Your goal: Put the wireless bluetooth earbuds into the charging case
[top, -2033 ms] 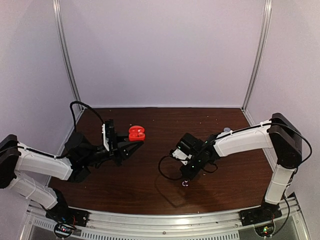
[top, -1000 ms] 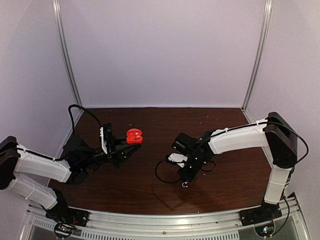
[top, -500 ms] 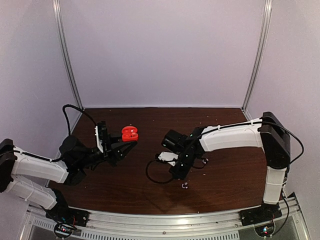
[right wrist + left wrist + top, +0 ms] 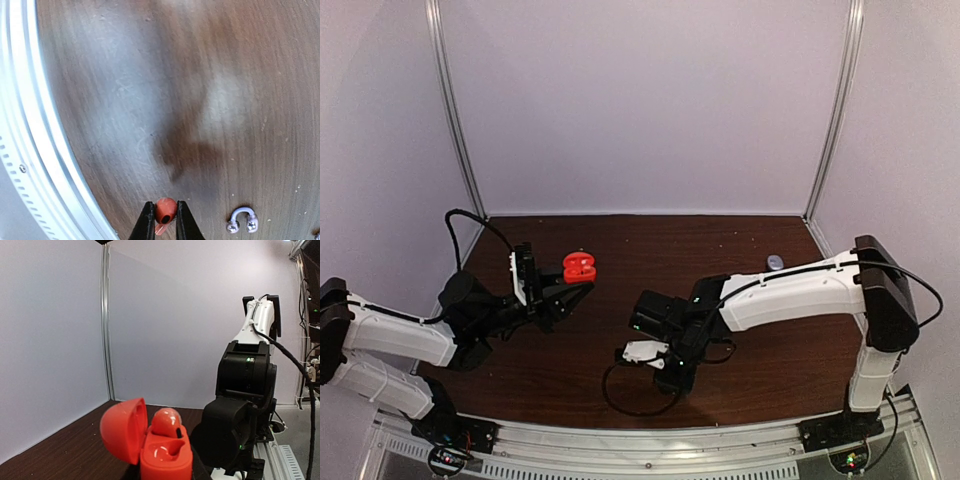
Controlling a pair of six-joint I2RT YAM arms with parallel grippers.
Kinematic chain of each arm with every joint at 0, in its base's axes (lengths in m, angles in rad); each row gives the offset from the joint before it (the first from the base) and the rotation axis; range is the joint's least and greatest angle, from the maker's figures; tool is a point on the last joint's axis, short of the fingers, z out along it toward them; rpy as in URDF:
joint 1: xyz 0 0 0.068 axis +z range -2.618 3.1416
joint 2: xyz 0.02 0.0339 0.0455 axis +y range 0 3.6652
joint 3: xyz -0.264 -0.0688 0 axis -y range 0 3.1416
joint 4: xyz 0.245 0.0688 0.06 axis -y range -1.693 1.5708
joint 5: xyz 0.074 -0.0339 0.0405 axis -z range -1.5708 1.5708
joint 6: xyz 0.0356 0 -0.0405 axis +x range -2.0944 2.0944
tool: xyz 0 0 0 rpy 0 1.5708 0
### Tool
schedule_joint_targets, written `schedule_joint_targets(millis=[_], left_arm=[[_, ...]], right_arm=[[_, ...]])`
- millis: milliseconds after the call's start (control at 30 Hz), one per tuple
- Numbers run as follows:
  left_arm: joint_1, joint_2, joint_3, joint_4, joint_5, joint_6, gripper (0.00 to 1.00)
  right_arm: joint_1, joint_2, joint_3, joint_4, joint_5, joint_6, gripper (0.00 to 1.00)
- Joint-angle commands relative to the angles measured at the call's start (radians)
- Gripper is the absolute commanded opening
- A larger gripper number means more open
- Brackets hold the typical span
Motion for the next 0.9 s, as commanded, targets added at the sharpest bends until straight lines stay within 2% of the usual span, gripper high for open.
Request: schedule_joint_targets(millis=[0,333,600,867], left_arm=[[0.008,-0.008,-0.001,0.048,0.002,-0.011,0.00],[0.008,-0.008,0.000,0.047,0.009,-0.009,0.00],[0.009,-0.008,-0.004,0.048,0.010,-0.009,0.00],[0.008,-0.010,-0.022,0.072,0.010,-0.016,0.00]], right_arm=[[0.035,0.051,0.054,-0.039,-0.032,-0.029,0.10],[0.080,0.099,0.043,-0.110,0.083,0.020,0.11],[0.093,0.123,0.097,-0.188,0.151,0.076,0.31],[0.099,0.170,0.183,-0.247,0.136,0.145,0.31]])
